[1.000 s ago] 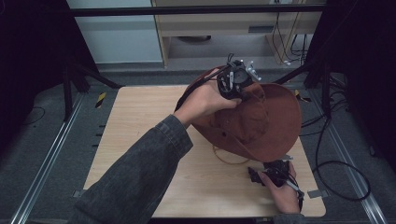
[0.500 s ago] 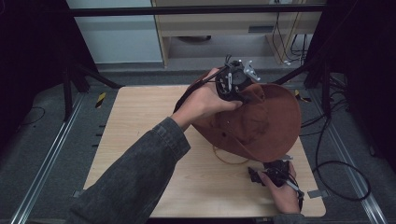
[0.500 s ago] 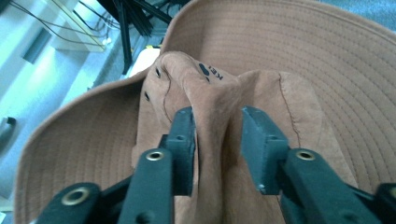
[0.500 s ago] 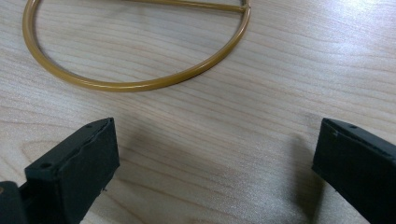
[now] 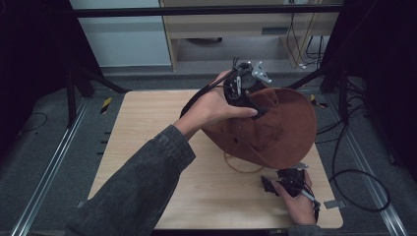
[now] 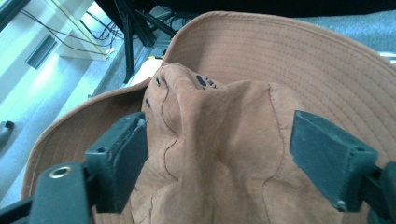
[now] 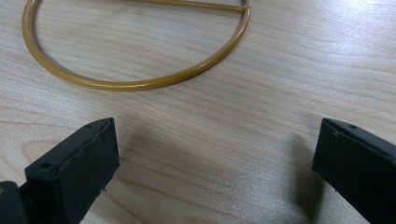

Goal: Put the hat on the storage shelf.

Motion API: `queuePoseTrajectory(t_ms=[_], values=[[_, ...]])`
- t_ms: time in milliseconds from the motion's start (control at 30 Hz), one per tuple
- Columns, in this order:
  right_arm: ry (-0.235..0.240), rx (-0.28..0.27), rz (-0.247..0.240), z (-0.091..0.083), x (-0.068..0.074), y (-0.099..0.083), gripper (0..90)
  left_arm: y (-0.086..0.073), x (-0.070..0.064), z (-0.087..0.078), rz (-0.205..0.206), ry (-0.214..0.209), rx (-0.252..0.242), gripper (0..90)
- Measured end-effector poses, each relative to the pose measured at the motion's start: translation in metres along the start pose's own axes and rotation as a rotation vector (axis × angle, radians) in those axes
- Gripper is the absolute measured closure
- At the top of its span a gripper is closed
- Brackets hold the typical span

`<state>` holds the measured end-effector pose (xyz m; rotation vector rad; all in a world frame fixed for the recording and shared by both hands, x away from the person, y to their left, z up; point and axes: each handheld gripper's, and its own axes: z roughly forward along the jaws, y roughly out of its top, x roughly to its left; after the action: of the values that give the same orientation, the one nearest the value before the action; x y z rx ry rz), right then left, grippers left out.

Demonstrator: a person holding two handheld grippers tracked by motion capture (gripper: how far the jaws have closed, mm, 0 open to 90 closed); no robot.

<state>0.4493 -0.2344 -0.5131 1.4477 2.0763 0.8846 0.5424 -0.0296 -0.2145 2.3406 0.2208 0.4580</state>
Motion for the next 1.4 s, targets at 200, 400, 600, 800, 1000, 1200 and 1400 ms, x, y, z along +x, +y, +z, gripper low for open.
queuePoseTrajectory(t_ms=[200,400,600,800,1000,1200,1400], values=[[0.000,0.000,0.000,0.000,0.000,0.000,0.4,-0.002,-0.001,-0.005,-0.016,-0.025,0.004,11.4],[0.000,0.000,0.000,0.000,0.000,0.000,0.4,-0.009,-0.003,-0.019,-0.025,-0.042,-0.021,6.3],[-0.001,0.000,0.000,0.000,0.000,0.000,0.4,-0.023,-0.005,-0.032,-0.027,-0.034,-0.029,5.7],[-0.001,0.000,0.001,0.000,0.000,0.000,0.4,-0.036,-0.005,-0.047,-0.051,-0.021,-0.053,5.8],[-0.001,0.000,0.001,0.000,0.000,0.000,0.4,-0.050,-0.001,-0.058,-0.075,-0.002,-0.055,6.1],[-0.002,0.002,0.000,0.000,0.000,0.000,0.4,-0.064,-0.001,-0.073,-0.080,0.025,-0.054,6.3],[-0.002,0.001,0.000,0.000,0.000,0.000,0.4,-0.087,0.002,-0.089,-0.103,0.050,-0.039,6.3]])
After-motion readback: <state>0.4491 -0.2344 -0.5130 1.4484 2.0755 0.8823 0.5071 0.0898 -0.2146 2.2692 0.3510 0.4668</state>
